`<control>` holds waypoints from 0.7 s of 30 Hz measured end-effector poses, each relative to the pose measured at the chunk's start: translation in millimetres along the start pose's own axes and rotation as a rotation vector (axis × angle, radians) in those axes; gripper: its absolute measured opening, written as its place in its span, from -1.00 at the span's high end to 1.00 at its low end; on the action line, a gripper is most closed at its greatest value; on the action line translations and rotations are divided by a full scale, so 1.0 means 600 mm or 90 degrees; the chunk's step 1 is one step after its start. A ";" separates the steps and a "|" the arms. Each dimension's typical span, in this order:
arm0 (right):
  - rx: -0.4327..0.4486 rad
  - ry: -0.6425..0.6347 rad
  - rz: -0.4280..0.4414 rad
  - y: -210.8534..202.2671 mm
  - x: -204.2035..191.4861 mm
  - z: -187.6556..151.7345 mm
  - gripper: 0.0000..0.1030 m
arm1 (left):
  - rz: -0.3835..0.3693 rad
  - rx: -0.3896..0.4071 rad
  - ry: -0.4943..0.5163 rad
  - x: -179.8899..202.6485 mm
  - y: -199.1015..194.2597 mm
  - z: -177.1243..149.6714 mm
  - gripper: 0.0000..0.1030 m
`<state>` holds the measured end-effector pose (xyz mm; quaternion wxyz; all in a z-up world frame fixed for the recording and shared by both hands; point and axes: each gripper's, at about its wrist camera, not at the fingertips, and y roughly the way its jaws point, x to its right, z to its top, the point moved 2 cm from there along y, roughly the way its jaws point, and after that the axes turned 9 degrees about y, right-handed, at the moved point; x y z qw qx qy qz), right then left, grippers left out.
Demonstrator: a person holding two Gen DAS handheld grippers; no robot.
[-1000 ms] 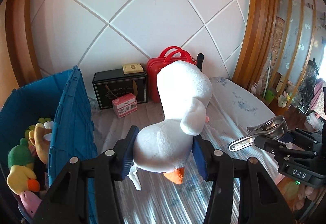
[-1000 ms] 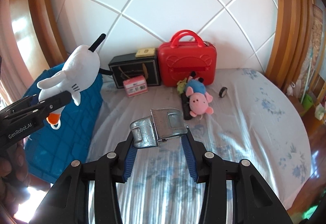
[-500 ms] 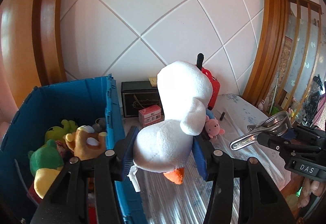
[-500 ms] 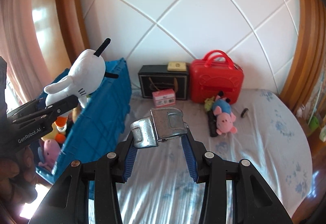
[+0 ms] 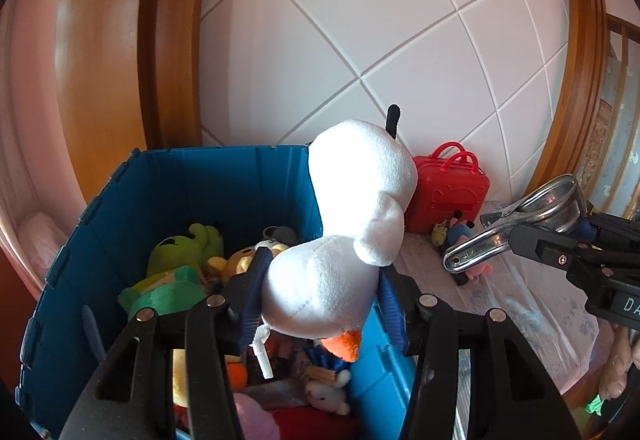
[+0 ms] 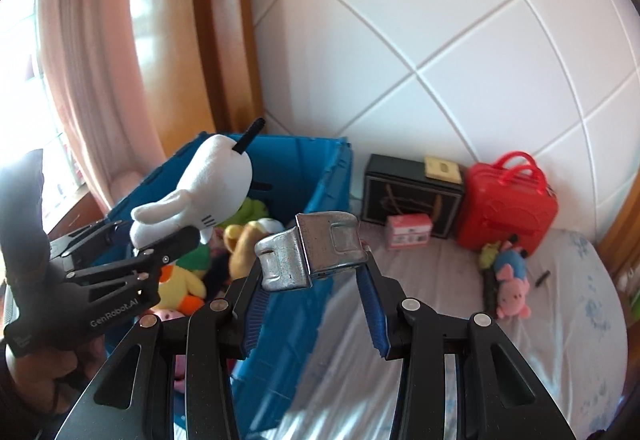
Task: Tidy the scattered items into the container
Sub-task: 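Lift the duck with the left tool while the right tool lifts the metal clip off the pig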
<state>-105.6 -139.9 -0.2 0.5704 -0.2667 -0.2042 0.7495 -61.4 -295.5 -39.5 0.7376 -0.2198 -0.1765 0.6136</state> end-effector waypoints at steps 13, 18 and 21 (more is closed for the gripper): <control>-0.045 -0.055 0.058 0.111 -0.130 0.038 0.19 | 0.087 -0.023 -0.052 -0.184 0.033 0.003 0.03; -0.074 -0.042 0.071 0.173 -0.146 0.064 0.19 | 0.098 -0.040 -0.064 -0.226 0.055 0.013 0.03; -0.085 -0.038 0.072 0.206 -0.156 0.080 0.19 | 0.111 -0.050 -0.070 -0.248 0.064 0.016 0.03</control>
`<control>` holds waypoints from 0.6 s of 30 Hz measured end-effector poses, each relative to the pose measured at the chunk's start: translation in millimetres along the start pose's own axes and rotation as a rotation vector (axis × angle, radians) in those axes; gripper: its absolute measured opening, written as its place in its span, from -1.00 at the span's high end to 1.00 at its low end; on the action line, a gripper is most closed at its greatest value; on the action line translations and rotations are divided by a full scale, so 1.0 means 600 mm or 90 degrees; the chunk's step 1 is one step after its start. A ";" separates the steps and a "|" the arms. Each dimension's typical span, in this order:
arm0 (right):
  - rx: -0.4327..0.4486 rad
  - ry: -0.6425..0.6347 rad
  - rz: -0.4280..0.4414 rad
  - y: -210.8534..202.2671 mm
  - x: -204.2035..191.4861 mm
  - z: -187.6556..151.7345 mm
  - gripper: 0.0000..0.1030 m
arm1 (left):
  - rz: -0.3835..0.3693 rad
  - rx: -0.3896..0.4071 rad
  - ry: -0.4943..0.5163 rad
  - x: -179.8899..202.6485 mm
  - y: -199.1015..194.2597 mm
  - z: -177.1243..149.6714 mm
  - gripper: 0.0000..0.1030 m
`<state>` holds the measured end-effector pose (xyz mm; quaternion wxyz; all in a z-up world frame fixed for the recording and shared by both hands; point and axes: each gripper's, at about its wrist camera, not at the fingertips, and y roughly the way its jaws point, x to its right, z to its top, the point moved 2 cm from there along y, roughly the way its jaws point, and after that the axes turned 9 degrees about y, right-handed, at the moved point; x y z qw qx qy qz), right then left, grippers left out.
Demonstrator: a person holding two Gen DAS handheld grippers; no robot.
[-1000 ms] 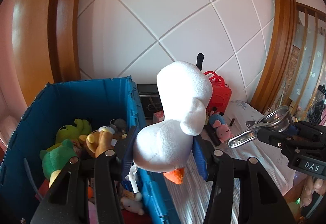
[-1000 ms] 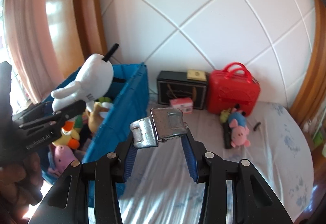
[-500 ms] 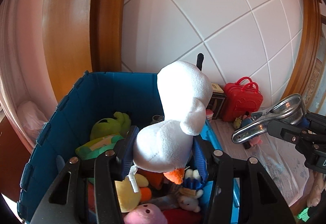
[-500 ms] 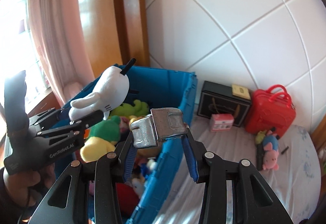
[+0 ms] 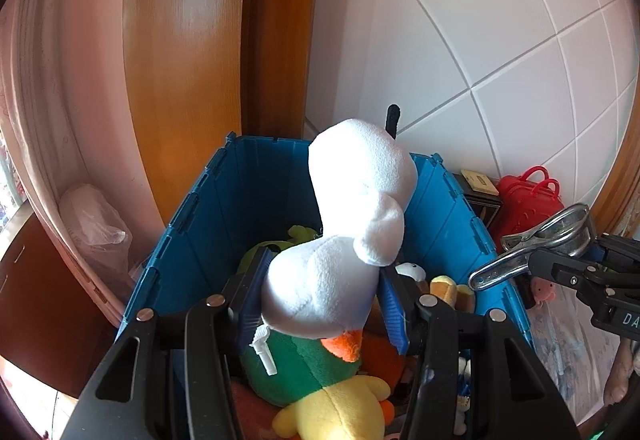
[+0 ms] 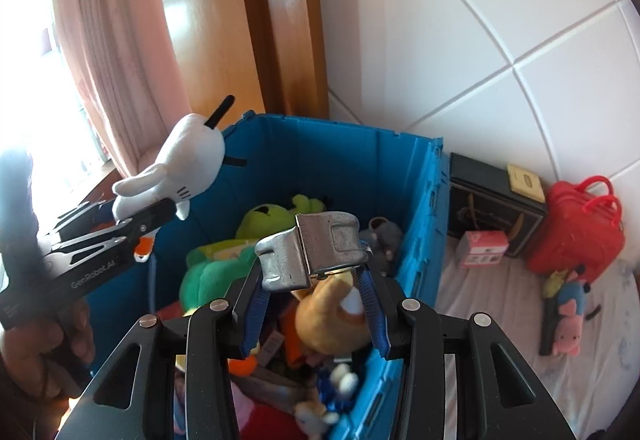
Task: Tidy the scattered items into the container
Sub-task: 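Lift the duck with the left tool while the right tool lifts the metal clip off the pig, then open both tools to drop the duck and metal clip into the crate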
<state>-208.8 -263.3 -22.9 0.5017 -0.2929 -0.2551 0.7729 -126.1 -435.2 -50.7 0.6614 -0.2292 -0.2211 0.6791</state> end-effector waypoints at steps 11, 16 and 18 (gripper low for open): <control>-0.022 -0.005 0.011 0.069 -0.021 0.042 0.19 | 0.039 -0.001 -0.002 -0.025 0.015 0.018 0.03; -0.024 -0.013 0.017 0.080 -0.031 0.051 0.19 | 0.047 0.003 -0.006 -0.030 0.013 0.023 0.03; -0.024 -0.017 0.018 0.082 -0.035 0.053 0.19 | 0.050 0.004 -0.008 -0.032 0.011 0.024 0.03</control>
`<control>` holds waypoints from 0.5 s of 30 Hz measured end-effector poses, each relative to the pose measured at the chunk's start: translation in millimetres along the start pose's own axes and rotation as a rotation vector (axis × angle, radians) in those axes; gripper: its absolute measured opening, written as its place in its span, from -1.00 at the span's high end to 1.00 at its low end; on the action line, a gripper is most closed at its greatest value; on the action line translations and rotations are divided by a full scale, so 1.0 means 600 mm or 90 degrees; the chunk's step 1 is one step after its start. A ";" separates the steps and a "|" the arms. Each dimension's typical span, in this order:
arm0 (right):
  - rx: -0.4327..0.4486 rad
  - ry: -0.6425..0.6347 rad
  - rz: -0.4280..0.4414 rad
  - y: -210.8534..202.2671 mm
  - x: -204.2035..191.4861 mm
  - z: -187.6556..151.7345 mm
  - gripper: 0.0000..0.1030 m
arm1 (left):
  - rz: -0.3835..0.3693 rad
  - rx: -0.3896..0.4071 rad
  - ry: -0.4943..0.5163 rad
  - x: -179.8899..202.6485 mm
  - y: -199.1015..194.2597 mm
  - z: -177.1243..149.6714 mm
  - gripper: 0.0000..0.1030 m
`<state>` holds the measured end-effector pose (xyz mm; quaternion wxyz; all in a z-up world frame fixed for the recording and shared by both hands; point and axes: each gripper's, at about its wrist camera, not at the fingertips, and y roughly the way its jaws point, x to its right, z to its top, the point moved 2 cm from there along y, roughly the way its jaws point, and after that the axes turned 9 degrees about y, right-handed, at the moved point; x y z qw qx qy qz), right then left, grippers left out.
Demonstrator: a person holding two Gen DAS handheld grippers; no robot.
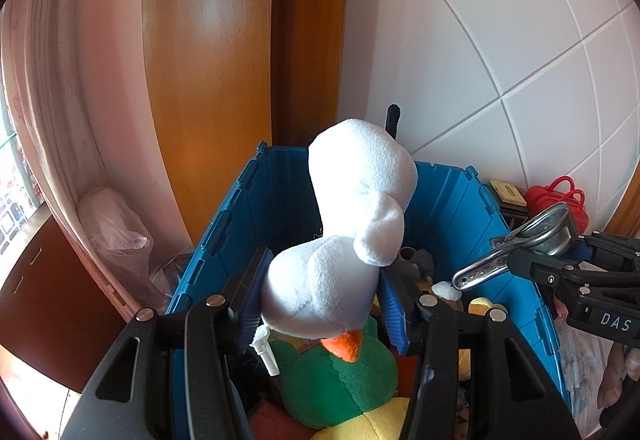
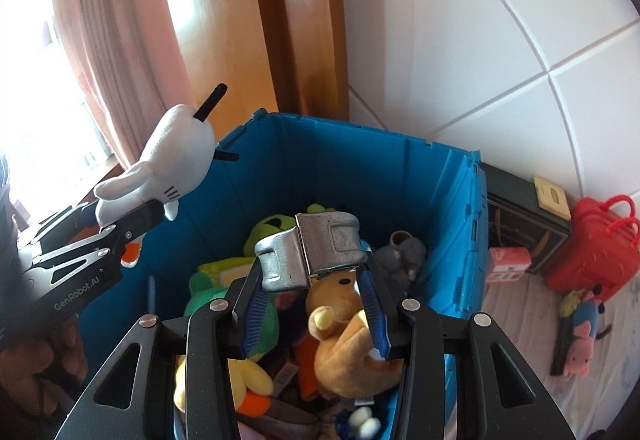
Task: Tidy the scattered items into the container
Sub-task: 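Open both tools to drop the duck and metal clip into the crate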
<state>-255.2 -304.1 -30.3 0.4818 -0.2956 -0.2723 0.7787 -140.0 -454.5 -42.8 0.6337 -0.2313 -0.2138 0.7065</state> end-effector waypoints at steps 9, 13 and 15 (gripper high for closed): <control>0.064 -0.019 -0.011 -0.012 -0.006 0.025 -0.97 | 0.000 0.029 -0.100 -0.040 -0.019 0.008 -1.00; 0.061 -0.016 -0.022 -0.026 0.012 0.008 -0.98 | 0.006 0.018 -0.092 -0.036 -0.019 -0.002 -1.00; 0.056 -0.016 -0.030 -0.033 0.025 -0.009 -0.98 | -0.002 0.014 -0.084 -0.022 -0.019 -0.005 -1.00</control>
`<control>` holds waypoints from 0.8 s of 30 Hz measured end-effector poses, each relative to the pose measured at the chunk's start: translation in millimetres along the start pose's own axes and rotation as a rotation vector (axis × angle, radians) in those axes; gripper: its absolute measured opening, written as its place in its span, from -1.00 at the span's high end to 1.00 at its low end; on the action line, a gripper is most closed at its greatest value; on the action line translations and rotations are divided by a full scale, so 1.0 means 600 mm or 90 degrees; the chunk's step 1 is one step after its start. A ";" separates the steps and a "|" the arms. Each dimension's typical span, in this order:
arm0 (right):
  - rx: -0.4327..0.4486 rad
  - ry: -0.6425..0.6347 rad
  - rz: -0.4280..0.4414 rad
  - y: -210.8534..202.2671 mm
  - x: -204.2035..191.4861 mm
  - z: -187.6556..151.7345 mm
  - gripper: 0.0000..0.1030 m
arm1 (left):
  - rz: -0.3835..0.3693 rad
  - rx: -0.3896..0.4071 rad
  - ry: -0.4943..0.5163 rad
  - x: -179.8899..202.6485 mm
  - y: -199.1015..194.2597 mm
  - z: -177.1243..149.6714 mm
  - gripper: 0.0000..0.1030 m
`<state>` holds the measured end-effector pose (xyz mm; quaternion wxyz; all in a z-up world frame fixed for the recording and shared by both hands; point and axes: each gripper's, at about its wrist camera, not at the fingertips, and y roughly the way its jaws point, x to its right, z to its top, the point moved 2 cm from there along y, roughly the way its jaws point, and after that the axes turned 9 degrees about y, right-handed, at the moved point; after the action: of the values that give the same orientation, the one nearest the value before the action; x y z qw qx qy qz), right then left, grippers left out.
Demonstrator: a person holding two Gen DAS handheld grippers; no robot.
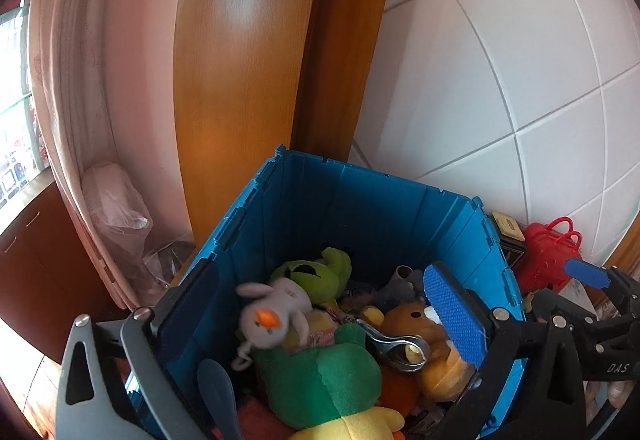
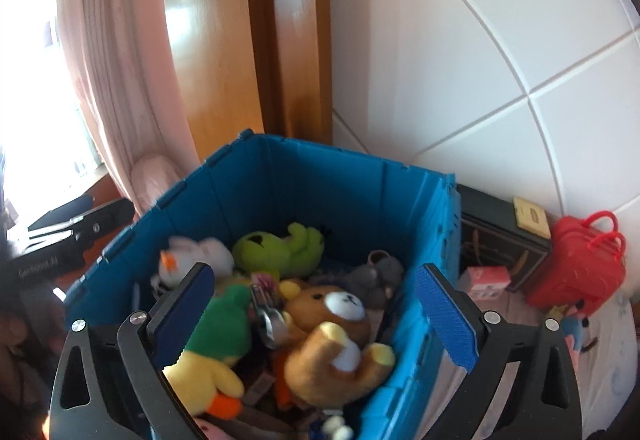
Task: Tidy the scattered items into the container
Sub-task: 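Open both tools to drop the duck and metal clip into the crate, then move both tools back over the tissue pack and pig plush on the bed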
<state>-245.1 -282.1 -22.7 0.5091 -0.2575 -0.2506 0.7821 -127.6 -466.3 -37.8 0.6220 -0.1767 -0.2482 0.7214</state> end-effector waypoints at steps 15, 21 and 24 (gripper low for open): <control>0.026 0.111 -0.068 -0.115 0.207 -0.108 -0.98 | -0.074 0.006 0.130 0.229 -0.041 -0.014 -1.00; 0.019 0.158 -0.105 -0.163 0.322 -0.163 -0.98 | -0.102 -0.005 0.157 0.336 -0.047 -0.028 -1.00; 0.007 0.180 -0.121 -0.188 0.381 -0.197 -0.98 | -0.118 -0.012 0.171 0.395 -0.048 -0.036 -1.00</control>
<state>-171.7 -15.1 -70.3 0.6123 -0.3375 -0.1956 0.6877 -130.7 -226.9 -25.9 0.7119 -0.2541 -0.1849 0.6280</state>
